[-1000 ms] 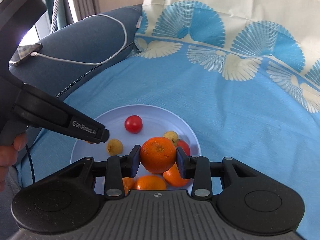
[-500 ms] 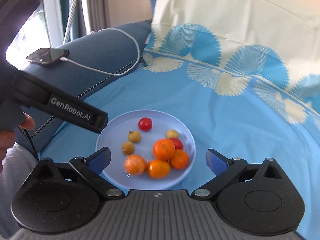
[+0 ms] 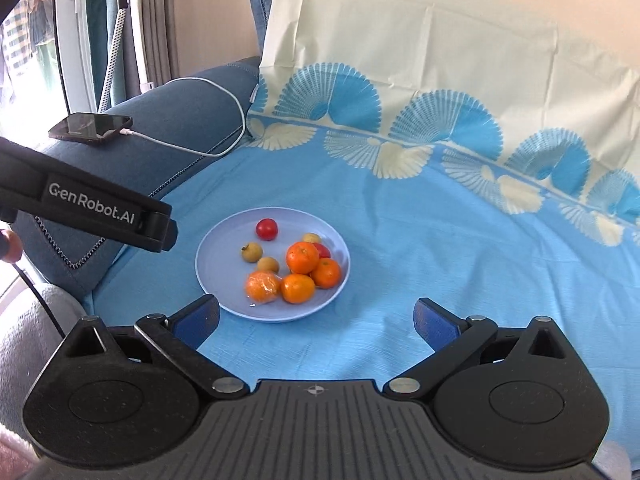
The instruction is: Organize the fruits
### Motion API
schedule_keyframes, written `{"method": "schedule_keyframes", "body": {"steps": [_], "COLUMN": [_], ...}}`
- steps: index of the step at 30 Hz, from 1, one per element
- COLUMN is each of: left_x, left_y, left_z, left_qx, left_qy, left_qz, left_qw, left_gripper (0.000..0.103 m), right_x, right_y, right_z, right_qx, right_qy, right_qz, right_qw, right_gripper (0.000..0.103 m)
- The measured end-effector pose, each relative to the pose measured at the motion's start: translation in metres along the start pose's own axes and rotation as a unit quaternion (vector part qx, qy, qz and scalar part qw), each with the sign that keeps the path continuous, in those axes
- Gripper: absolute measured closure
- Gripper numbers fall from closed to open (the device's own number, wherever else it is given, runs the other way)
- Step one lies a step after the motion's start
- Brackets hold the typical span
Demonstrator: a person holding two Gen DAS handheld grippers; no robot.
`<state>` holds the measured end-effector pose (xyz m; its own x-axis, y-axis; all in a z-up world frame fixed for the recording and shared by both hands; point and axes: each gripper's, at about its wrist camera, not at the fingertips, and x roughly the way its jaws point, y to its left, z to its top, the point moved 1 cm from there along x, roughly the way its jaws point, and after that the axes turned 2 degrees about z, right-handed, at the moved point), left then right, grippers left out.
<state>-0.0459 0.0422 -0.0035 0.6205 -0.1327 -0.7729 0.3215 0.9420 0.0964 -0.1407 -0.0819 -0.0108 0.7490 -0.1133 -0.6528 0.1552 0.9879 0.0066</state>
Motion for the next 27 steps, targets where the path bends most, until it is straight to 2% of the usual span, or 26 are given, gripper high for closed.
{"method": "schedule_keyframes", "body": {"steps": [2, 10, 16, 27], "left_x": [-0.004, -0.018, -0.023, -0.023], "left_y": [-0.001, 0.003, 0.000, -0.002], "left_z": [-0.003, -0.011, -0.014, -0.015], "left_qx": [0.002, 0.000, 0.020, 0.025], "left_qy": [0.003, -0.005, -0.023, -0.018], "left_qz": [0.006, 0.012, 0.034, 0.038], "left_qw": [1.0000, 0.9999, 0.9990, 0.9988], "left_gripper": [0.000, 0.000, 0.000, 0.000], "right_x": [-0.008, -0.029, -0.035, -0.038], "right_y": [0.003, 0.005, 0.006, 0.006], "right_z": [-0.002, -0.002, -0.001, 0.001], "right_qx": [-0.003, -0.013, -0.012, -0.007], "right_qy": [-0.007, -0.026, -0.030, -0.035], "right_qz": [-0.011, -0.010, -0.011, -0.014], "right_qw": [1.000, 1.000, 0.999, 0.999], "right_gripper": [0.001, 0.001, 0.001, 0.001]}}
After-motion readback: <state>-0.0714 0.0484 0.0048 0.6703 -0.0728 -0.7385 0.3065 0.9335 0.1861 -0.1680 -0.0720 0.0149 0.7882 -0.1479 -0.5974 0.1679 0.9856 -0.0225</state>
